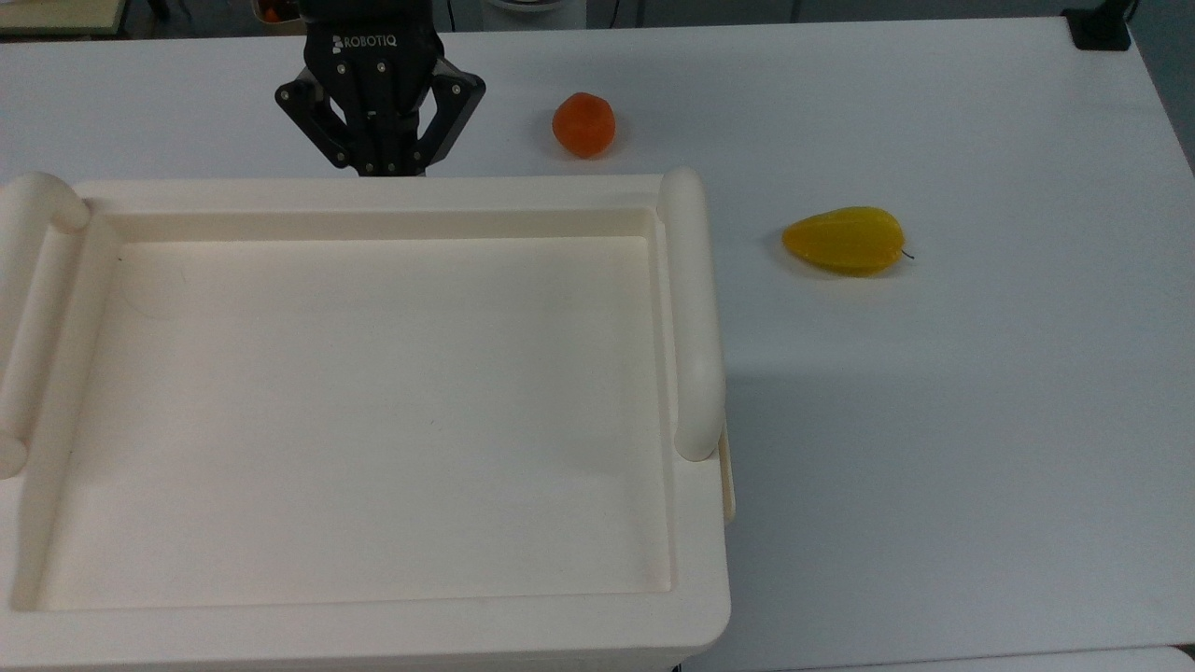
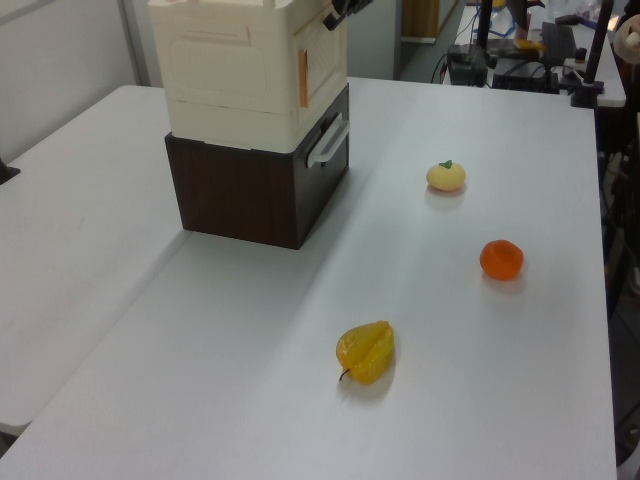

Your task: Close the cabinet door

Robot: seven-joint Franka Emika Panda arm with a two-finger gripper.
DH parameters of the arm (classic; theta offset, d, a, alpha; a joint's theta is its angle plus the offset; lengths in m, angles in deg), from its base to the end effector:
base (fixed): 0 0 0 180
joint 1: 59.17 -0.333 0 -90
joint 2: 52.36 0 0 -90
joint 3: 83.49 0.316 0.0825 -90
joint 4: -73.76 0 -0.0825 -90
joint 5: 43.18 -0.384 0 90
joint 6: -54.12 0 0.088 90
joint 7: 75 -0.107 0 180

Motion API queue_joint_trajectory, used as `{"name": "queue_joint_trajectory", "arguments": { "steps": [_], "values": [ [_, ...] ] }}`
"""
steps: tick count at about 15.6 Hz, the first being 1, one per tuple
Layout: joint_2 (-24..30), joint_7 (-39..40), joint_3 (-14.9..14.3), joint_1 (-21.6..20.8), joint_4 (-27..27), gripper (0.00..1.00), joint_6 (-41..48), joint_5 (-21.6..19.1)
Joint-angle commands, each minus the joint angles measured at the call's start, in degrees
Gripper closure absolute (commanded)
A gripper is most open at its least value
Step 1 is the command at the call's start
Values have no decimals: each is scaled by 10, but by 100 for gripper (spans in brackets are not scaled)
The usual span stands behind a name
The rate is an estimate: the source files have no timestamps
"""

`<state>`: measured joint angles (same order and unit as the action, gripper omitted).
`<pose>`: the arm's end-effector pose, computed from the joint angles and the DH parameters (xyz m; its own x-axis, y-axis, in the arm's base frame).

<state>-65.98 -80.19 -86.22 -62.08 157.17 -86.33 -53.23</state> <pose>0.6832 0.0065 0.6385 0.7208 -0.2125 0.6598 -0.0824 -0.9714 -0.2227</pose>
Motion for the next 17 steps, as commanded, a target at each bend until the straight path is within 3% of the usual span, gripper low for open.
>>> {"name": "queue_joint_trajectory", "arguments": {
  "steps": [1,7,10,14,17],
  "values": [
    [-6,-5,-3,-5,6,100,-42,-6],
    [-6,2,-3,-4,11,100,-46,-2],
    [11,11,-3,-5,42,100,-33,0],
    [40,47,-3,-6,59,100,125,20],
    [66,49,-3,-26,59,100,249,76]
  ]
}}
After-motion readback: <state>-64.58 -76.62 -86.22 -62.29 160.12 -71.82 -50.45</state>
